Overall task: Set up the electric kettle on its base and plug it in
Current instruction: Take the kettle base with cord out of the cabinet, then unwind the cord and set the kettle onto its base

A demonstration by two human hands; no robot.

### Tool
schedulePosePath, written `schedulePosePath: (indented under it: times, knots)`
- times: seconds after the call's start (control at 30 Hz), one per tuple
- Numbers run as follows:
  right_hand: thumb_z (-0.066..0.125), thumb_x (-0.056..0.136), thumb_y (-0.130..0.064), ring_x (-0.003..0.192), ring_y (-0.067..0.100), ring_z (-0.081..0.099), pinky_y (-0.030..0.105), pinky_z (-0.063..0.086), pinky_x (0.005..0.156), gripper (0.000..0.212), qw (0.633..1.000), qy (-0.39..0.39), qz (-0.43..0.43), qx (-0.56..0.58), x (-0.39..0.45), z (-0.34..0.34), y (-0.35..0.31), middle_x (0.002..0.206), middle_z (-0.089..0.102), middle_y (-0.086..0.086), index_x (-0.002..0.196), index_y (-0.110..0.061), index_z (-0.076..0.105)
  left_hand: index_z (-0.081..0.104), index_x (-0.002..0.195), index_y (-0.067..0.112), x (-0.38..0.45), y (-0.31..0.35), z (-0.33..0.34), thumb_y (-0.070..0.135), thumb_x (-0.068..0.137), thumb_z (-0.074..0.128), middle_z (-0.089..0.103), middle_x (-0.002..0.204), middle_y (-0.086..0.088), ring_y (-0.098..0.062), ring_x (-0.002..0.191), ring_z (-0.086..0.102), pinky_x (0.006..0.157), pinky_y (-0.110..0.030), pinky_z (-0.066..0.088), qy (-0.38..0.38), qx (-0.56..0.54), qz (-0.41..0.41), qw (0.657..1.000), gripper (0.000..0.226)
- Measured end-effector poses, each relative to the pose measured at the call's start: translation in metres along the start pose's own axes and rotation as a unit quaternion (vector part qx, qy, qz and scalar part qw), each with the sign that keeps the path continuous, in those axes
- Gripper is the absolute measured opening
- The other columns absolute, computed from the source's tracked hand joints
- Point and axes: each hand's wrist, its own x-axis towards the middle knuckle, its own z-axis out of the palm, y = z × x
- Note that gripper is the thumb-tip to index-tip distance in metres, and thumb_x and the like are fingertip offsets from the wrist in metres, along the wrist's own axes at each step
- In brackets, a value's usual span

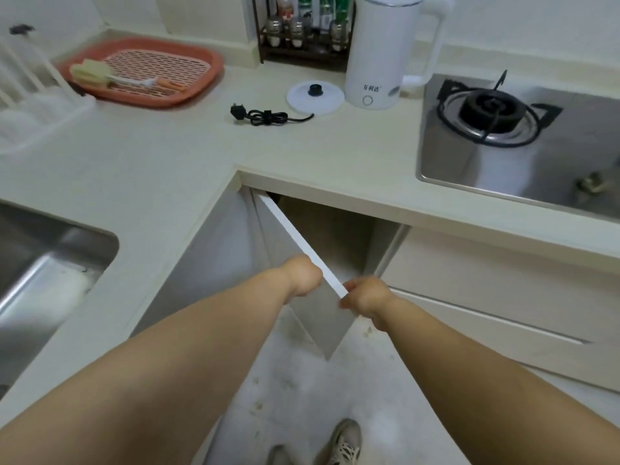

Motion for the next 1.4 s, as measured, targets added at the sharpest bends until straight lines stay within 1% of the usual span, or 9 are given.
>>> schedulePosePath:
  times: [0.27,0.4,0.53,0.63,0.77,0.93,1.07,1.23,1.4]
  knots:
    - [0.058,0.090,-0.021,0.101,0.033,0.061,0.039,0.053,0.089,0.034,0.990,0.132,0.052,0.017,0.042,-0.063,0.025,0.115,0.063,0.020,0.115,0.001,0.059,0.053,0.129,-0.002,0.036,0.056,0.012,0.004,0.091,0.045,0.056,0.133,-0.022,-0.036,0.122,0.054,0.098,-0.039,0.046,0.015,0.029,0.024,0.999,0.039]
    - [0.060,0.088,-0.025,0.098,0.036,0.064,0.041,0.054,0.086,0.044,0.962,0.183,0.083,0.185,0.068,-0.080,0.030,0.114,0.062,0.020,0.121,0.000,0.048,0.026,0.148,0.009,0.055,0.070,0.016,0.009,0.092,0.049,0.035,0.153,-0.009,-0.029,0.136,0.040,0.111,-0.036,0.036,-0.004,0.063,0.026,0.998,0.061]
    - [0.058,0.087,-0.020,0.094,0.028,0.061,0.036,0.050,0.088,0.018,0.971,0.136,0.030,0.194,0.087,-0.087,0.029,0.106,0.064,0.013,0.102,-0.011,0.064,0.005,0.153,0.016,0.071,0.081,0.018,0.011,0.094,0.046,0.022,0.158,-0.008,-0.029,0.139,0.036,0.108,-0.030,0.036,0.003,0.105,0.037,0.994,0.072]
    - [0.059,0.089,-0.015,0.127,0.028,0.048,0.033,0.040,0.101,0.047,0.979,0.104,-0.029,0.173,0.096,-0.089,0.025,0.140,0.049,0.008,0.135,-0.012,0.048,-0.003,0.153,0.017,0.078,0.085,0.019,0.009,0.095,0.042,0.010,0.162,-0.003,-0.028,0.140,0.034,0.104,-0.027,0.037,0.012,0.118,0.055,0.991,0.074]
    - [0.059,0.089,-0.012,0.131,0.029,0.042,0.027,0.036,0.089,0.067,0.988,0.062,-0.051,0.128,0.101,-0.088,0.022,0.153,0.033,0.007,0.148,-0.015,0.027,-0.008,0.152,0.026,0.079,0.085,0.016,0.009,0.092,0.047,-0.002,0.162,0.006,-0.028,0.141,0.033,0.099,-0.027,0.040,0.014,0.111,0.073,0.991,0.083]
    - [0.062,0.088,-0.018,0.131,0.030,0.041,0.033,0.040,0.099,0.073,0.997,0.013,-0.041,0.066,0.079,-0.095,0.000,0.149,0.036,0.011,0.148,-0.010,0.022,0.007,0.154,0.021,0.063,0.094,0.001,0.020,0.093,0.054,0.018,0.160,-0.003,-0.029,0.138,0.037,0.104,-0.032,0.039,-0.008,0.159,0.062,0.985,0.077]
    - [0.056,0.090,-0.018,0.096,0.024,0.053,0.032,0.046,0.077,0.032,0.996,-0.050,-0.057,0.056,0.044,-0.115,-0.034,0.110,0.056,0.010,0.120,-0.007,0.057,0.031,0.148,0.014,0.029,0.112,-0.026,0.032,0.095,0.051,0.034,0.154,-0.007,-0.026,0.140,0.035,0.111,-0.030,0.030,-0.023,0.253,0.069,0.965,0.059]
    - [0.055,0.085,-0.008,0.074,0.023,0.050,0.032,0.038,0.065,0.012,0.990,-0.006,-0.142,0.008,0.013,-0.157,-0.083,0.083,0.057,0.014,0.090,-0.004,0.065,0.049,0.136,0.013,-0.006,0.133,-0.075,0.026,0.092,0.055,0.052,0.141,-0.005,-0.021,0.129,0.048,0.103,-0.025,0.037,0.054,0.241,0.111,0.963,0.046]
    - [0.051,0.090,-0.011,0.075,0.024,0.051,0.026,0.039,0.059,0.026,0.988,-0.014,-0.152,-0.003,0.012,-0.183,-0.122,0.087,0.057,0.012,0.105,0.007,0.063,0.053,0.132,0.015,-0.013,0.136,-0.128,0.024,0.093,0.052,0.058,0.134,-0.002,-0.019,0.126,0.051,0.101,-0.023,0.038,0.128,0.238,0.120,0.955,0.041]
